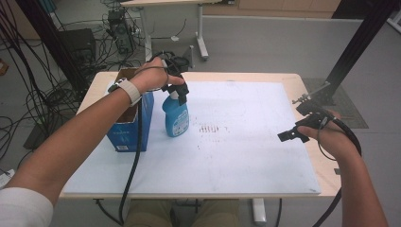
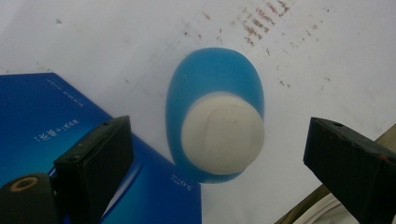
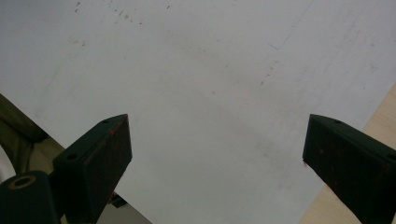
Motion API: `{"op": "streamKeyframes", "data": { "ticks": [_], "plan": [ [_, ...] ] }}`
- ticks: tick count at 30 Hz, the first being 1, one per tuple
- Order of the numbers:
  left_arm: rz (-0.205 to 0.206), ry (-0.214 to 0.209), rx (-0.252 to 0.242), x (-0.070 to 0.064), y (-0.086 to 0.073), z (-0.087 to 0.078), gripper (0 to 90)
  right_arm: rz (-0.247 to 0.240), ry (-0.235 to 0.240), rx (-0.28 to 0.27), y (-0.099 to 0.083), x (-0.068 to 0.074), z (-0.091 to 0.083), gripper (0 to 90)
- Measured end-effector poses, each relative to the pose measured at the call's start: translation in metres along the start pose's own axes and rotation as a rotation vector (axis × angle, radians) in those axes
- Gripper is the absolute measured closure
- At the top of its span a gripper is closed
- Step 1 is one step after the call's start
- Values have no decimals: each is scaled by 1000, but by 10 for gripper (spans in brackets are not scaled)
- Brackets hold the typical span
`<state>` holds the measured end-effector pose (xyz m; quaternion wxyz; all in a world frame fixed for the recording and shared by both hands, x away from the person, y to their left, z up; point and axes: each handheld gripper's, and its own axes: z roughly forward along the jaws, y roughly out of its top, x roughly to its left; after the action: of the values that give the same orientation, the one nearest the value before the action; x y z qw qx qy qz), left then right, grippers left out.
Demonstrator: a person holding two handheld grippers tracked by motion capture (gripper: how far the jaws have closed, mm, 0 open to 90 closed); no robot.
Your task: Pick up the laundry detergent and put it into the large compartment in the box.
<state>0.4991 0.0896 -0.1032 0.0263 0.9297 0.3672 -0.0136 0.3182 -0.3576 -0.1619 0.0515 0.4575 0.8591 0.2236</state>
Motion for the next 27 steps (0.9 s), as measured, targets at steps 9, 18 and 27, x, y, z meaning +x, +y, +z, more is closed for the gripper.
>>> {"op": "streamKeyframes", "data": {
  "ticks": [9,18,27],
  "plan": [
    [0,-1,-1,0,0,0,89,0,2,-1,-1,0,0,79],
    [-4,-4,-6,1,-2,-1,90,0,1,-2,-1,-1,0,80],
    [-6,-4,-9,2,-2,-1,90,1,0,-2,-1,0,-1,79]
  ]
}}
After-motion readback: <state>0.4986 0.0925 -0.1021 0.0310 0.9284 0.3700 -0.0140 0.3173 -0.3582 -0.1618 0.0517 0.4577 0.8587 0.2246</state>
